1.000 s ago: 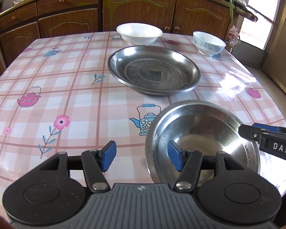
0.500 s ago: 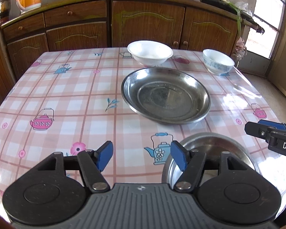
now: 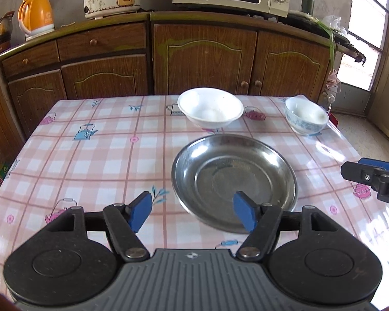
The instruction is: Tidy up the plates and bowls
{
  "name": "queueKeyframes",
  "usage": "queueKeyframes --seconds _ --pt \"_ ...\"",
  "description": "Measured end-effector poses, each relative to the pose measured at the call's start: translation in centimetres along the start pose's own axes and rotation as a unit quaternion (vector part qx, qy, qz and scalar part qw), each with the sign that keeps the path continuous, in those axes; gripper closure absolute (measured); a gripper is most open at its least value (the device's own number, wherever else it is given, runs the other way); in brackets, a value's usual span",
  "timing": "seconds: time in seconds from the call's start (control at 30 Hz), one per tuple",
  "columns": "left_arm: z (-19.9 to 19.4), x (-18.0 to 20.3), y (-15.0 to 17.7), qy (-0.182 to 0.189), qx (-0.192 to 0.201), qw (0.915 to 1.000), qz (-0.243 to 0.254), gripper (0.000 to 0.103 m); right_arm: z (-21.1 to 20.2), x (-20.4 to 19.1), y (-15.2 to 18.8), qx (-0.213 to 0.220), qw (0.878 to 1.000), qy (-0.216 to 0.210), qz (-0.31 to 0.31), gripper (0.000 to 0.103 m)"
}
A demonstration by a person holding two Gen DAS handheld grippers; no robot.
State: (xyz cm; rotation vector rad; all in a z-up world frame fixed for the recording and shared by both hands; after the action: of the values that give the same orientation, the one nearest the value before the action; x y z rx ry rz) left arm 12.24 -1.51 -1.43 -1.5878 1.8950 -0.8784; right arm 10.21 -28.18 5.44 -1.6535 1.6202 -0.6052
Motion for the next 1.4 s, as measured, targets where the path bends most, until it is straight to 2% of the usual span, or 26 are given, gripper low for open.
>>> queueKeyframes --seconds 0.37,0.6,0.77,0.93,1.13,1.4 --pt "4.1 -1.0 -4.3 -0.003 -0.001 1.0000 -0.002 0.028 4.5 1.3 -4.1 -0.007 1.000 -0.019 -0.003 0.053" --pt "8.2 -2.2 -7.9 -0.013 -0.004 0.9999 -0.006 0.026 9.7 2.0 -7.6 -0.010 1.000 -0.014 -0.008 0.053" --pt "12.1 -2.7 -9.8 -0.015 -0.017 0.9997 -0.002 0.026 14.5 2.6 -9.2 -0.030 0.999 -0.014 0.009 0.053" --pt "15.9 -3.2 -11.4 -0.014 -0.032 0.9994 -0.005 0.024 19.6 2.5 -9.8 -0.059 0.997 -0.027 0.029 0.053" --pt "19.7 -3.6 -12.6 -0.004 -0.046 0.9988 -0.015 0.024 25.2 2.9 -9.5 -0.097 0.993 -0.022 0.061 0.053" --pt "23.7 -3.8 -13.4 -0.005 -0.056 0.9983 -0.017 0.025 29.6 3.3 -8.9 -0.119 0.989 -0.018 0.086 0.052"
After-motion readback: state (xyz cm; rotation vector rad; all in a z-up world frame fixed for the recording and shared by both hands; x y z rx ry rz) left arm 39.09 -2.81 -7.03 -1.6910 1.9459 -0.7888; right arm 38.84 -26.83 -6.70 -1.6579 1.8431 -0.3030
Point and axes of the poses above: each gripper's, at about its wrist camera, not at the fingertips, and z roughly the way its jaws point, x to its right, y to its underside, the point moved 7 cm from there along z, roughly the way its jaws point
